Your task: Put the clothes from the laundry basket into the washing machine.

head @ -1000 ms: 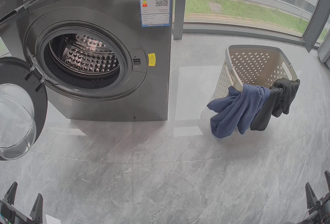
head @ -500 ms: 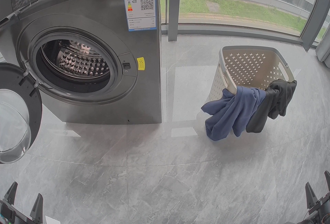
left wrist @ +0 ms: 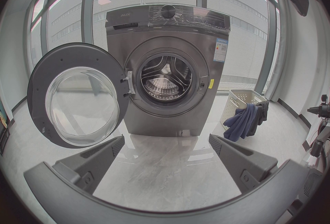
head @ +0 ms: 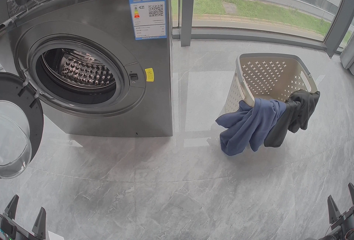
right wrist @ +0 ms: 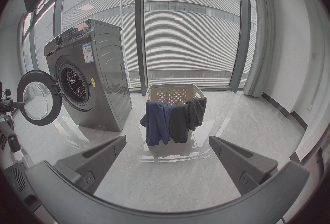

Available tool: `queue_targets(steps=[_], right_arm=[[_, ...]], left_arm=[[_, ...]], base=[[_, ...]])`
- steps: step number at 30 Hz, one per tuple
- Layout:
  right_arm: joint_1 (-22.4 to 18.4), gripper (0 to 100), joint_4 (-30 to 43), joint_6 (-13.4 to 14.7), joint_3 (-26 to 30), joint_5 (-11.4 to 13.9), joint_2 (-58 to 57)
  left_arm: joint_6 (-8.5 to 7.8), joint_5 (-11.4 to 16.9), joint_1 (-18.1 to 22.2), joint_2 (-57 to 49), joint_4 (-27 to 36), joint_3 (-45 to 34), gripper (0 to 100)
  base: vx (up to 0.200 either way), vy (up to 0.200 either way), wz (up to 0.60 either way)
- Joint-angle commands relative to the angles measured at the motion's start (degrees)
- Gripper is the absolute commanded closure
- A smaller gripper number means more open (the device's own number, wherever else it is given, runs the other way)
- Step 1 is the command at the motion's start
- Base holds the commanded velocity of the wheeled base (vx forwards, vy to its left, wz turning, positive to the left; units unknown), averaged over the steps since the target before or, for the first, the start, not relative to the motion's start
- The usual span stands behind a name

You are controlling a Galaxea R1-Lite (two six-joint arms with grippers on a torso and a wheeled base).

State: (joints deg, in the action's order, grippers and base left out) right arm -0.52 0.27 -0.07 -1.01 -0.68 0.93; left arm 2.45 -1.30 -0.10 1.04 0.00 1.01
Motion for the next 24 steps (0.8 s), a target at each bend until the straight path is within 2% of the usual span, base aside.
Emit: queue_targets(steps=[1, 10, 24], right_arm=[[0.0, 0, 0.0, 0.0, 0.9, 0.0, -0.4], [0.0, 0, 0.0, 0.0, 0.9, 0.0, -0.4], [0.0, 0, 0.0, 0.0, 0.9, 0.0, -0.4]], left_arm=[[0.01, 0.0, 0.0, -0.7, 0.0, -0.9, 0], [0.01, 0.0, 0.0, -0.7, 0.0, -0.9, 0], [0.01, 0.0, 0.0, -0.7, 0.0, -0.9, 0]], base=[[0.0, -0.2, 0.0], [0.0, -0.2, 0.0], [0.0, 0.0, 0.0]])
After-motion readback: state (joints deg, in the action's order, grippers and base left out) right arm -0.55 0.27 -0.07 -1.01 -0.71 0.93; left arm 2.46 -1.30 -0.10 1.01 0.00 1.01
